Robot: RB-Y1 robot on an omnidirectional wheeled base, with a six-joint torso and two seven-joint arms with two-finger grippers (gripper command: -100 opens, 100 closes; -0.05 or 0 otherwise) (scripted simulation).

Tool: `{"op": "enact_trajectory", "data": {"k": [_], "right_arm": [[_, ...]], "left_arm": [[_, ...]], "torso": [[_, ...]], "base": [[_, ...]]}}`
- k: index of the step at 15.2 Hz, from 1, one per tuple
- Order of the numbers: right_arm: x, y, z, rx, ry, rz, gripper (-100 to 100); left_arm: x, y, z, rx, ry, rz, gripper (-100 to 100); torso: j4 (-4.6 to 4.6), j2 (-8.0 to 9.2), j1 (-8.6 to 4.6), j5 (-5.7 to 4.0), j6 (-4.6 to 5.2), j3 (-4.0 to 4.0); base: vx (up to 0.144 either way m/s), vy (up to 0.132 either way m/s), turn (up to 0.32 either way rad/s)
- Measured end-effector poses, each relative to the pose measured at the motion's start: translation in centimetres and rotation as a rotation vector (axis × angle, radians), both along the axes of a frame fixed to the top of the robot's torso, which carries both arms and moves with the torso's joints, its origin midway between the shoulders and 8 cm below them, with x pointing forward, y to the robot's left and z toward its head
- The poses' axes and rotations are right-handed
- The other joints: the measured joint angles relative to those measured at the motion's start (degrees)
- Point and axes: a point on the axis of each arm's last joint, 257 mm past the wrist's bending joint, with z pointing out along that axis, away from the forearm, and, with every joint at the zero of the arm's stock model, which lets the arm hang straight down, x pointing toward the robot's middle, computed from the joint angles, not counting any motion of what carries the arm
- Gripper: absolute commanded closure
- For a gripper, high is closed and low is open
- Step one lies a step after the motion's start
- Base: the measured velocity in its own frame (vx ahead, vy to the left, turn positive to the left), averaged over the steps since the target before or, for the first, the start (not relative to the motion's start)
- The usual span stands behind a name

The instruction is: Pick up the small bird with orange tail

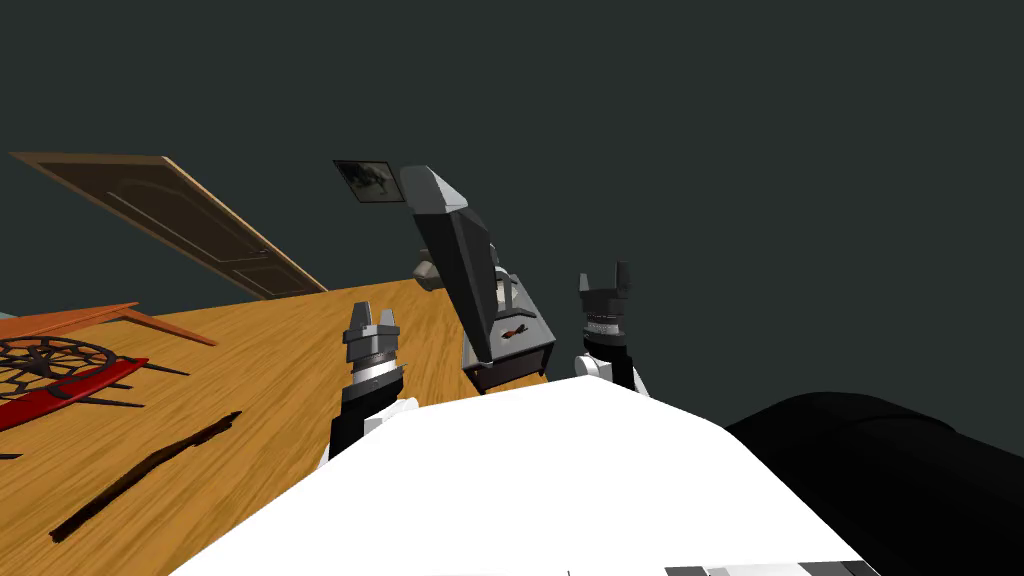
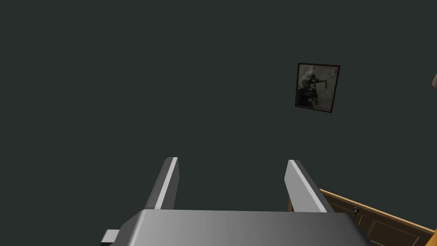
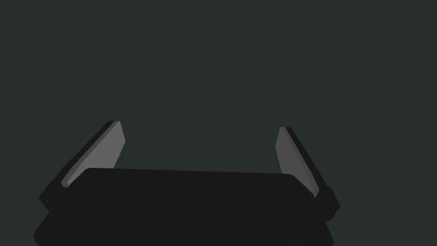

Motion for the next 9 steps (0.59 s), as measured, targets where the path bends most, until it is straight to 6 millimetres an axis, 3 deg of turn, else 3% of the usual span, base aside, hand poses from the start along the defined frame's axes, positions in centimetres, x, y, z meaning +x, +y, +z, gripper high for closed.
{"op": "enact_trajectory", "data": {"k": [3, 9], "right_arm": [[0.5, 0.6, -0.7, -0.061, 0.029, 0.011, -100], [2.2, 1.3, -4.8, -0.250, 0.148, 0.008, -100]], "left_arm": [[0.0, 0.0, 0.0, 0.000, 0.000, 0.000, 0], [0.0, 0.0, 0.0, 0.000, 0.000, 0.000, 0]], "torso": [[0.00, 0.01, 0.04, 0.01, -0.02, 0.00], [0.00, 0.03, 0.16, 0.03, -0.05, 0.01]], "base": [[-0.004, 0.020, 0.106], [-0.007, 0.038, 0.166]]}}
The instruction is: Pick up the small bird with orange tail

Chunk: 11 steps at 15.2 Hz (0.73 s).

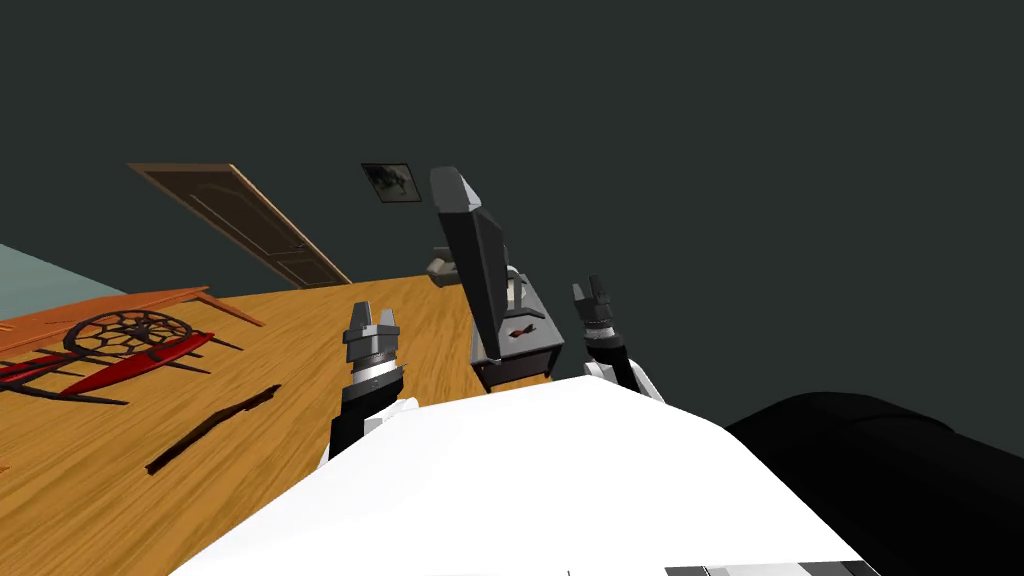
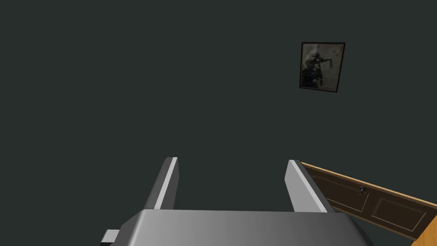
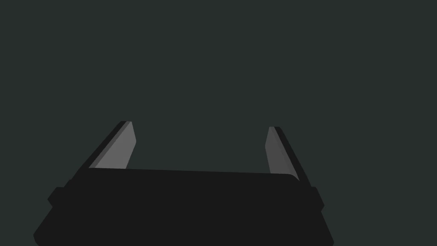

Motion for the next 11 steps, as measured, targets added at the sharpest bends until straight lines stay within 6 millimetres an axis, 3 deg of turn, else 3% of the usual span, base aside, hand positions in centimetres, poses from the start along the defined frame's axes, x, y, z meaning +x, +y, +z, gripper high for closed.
{"op": "enact_trajectory", "data": {"k": [5, 11], "right_arm": [[1.4, 0.1, -4.3, -0.169, 0.112, -0.025, -100], [2.3, -0.8, -11.4, -0.385, 0.261, -0.066, -100]], "left_arm": [[0.0, 0.0, 0.0, 0.000, 0.000, 0.000, 0], [0.0, 0.0, 0.0, 0.000, 0.000, 0.000, 0]], "torso": [[0.00, -0.02, 0.03, 0.01, 0.03, -0.01], [0.00, -0.01, 0.05, 0.01, 0.03, -0.01]], "base": [[-0.005, 0.052, 0.194], [0.000, 0.055, 0.250]]}}
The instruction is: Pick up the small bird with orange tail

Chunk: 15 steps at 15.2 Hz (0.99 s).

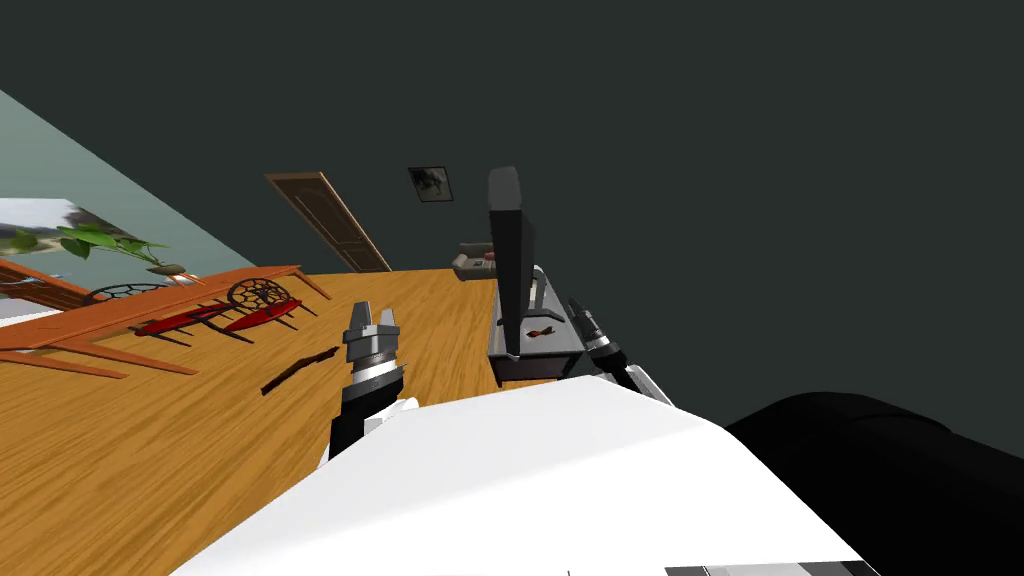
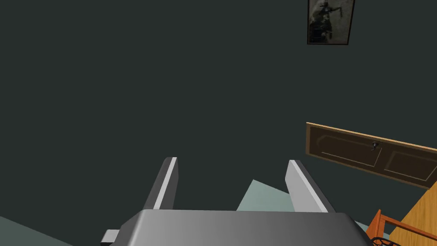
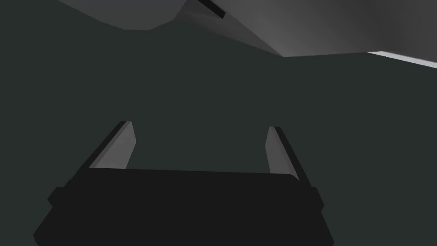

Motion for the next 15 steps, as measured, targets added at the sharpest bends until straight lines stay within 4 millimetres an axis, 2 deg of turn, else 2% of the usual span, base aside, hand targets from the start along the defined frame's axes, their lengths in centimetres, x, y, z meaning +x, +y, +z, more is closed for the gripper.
{"op": "enact_trajectory", "data": {"k": [4, 11, 15], "right_arm": [[-0.2, -1.6, -4.8, -0.155, 0.106, -0.028, -100], [-1.2, -4.1, -11.1, -0.348, 0.240, -0.055, -100], [-2.3, -6.7, -15.9, -0.490, 0.343, -0.070, -100]], "left_arm": [[0.0, 0.0, 0.0, 0.000, 0.000, 0.000, 0], [0.0, 0.0, 0.0, 0.000, 0.000, 0.000, 0], [0.0, 0.0, 0.0, 0.000, 0.000, 0.000, 0]], "torso": [[0.00, 0.01, 0.04, 0.01, 0.00, 0.00], [0.00, 0.01, -0.05, -0.01, 0.02, 0.01], [-0.01, -0.03, 0.01, 0.00, -0.01, -0.02]], "base": [[0.004, 0.058, 0.212], [0.007, 0.045, 0.205], [0.016, 0.052, 0.246]]}}
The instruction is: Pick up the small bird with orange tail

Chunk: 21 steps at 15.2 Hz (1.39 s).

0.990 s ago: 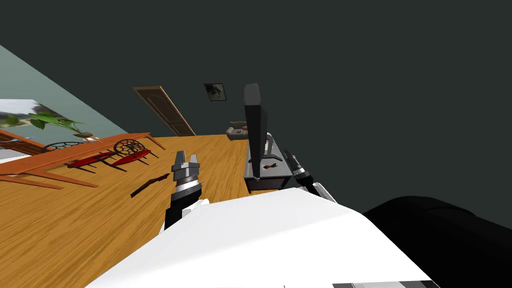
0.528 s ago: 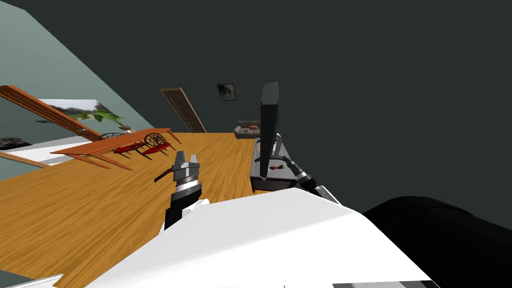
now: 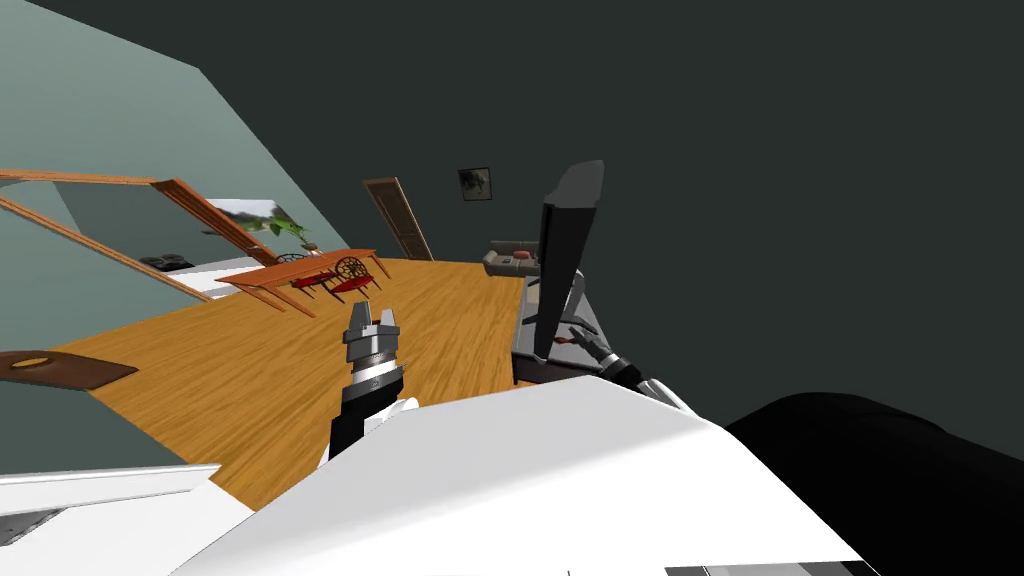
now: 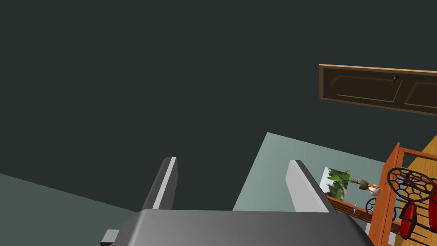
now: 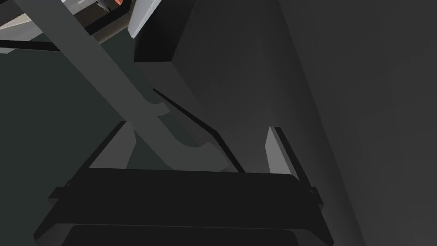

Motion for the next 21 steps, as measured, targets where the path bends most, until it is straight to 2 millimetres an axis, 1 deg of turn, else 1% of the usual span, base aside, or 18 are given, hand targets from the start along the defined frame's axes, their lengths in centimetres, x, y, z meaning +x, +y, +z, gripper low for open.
{"op": "enact_trajectory", "data": {"k": [1, 2, 4, 7, 12, 13, 16, 17, 19, 20, 21], "right_arm": [[-0.4, -0.2, -1.0, -0.023, 0.020, -0.003, -100], [-0.8, -0.9, -2.1, -0.057, 0.045, -0.005, -100], [-1.4, -1.7, -3.6, -0.113, 0.087, -0.006, -100], [-2.7, -3.4, -6.1, -0.199, 0.149, -0.005, -100], [-5.6, -6.7, -10.4, -0.343, 0.266, -0.002, -100], [-6.2, -7.1, -11.2, -0.360, 0.286, -0.003, -100], [-8.6, -9.8, -14.0, -0.455, 0.374, 0.004, -100], [-9.5, -10.6, -14.6, -0.488, 0.404, 0.008, -100], [-11.3, -11.6, -16.3, -0.533, 0.452, 0.012, -100], [-12.4, -12.1, -17.1, -0.564, 0.479, 0.021, -100], [-13.0, -12.6, -17.6, -0.583, 0.498, 0.026, -100]], "left_arm": [[0.0, 0.0, 0.0, 0.000, 0.000, 0.000, 0], [0.0, 0.0, 0.0, 0.000, 0.000, 0.000, 0], [0.0, 0.0, 0.0, 0.000, 0.000, 0.000, 0], [0.0, 0.0, 0.0, 0.000, 0.000, 0.000, 0], [0.0, 0.0, 0.0, 0.000, 0.000, 0.000, 0], [0.0, 0.0, 0.0, 0.000, 0.000, 0.000, 0], [0.0, 0.0, 0.0, 0.000, 0.000, 0.000, 0], [0.0, 0.0, 0.0, 0.000, 0.000, 0.000, 0], [0.0, 0.0, 0.0, 0.000, 0.000, 0.000, 0], [0.0, 0.0, 0.0, 0.000, 0.000, 0.000, 0], [0.0, 0.0, 0.0, 0.000, 0.000, 0.000, 0]], "torso": [[0.00, 0.02, -0.03, 0.00, 0.04, 0.01], [0.01, 0.02, -0.02, 0.00, 0.00, 0.01], [0.01, 0.02, -0.04, 0.00, 0.03, 0.01], [0.00, 0.02, -0.07, -0.01, 0.04, 0.01], [0.00, -0.02, -0.04, 0.00, 0.00, -0.01], [0.00, 0.01, -0.06, -0.01, 0.04, 0.00], [0.00, -0.03, -0.03, 0.00, -0.03, -0.01], [-0.01, -0.05, -0.02, 0.01, 0.00, -0.03], [0.00, -0.02, -0.03, -0.01, -0.01, -0.01], [0.00, -0.02, -0.03, 0.00, 0.01, -0.01], [0.00, 0.00, -0.07, 0.00, 0.05, 0.00]], "base": [[0.014, 0.053, 0.223], [0.018, 0.054, 0.264], [0.021, 0.039, 0.205], [0.020, 0.039, 0.214], [0.025, 0.040, 0.196], [0.024, 0.044, 0.266], [0.037, 0.048, 0.331], [0.033, 0.027, 0.091], [0.037, 0.040, 0.285], [0.030, 0.022, 0.074], [0.030, 0.037, 0.264]]}}
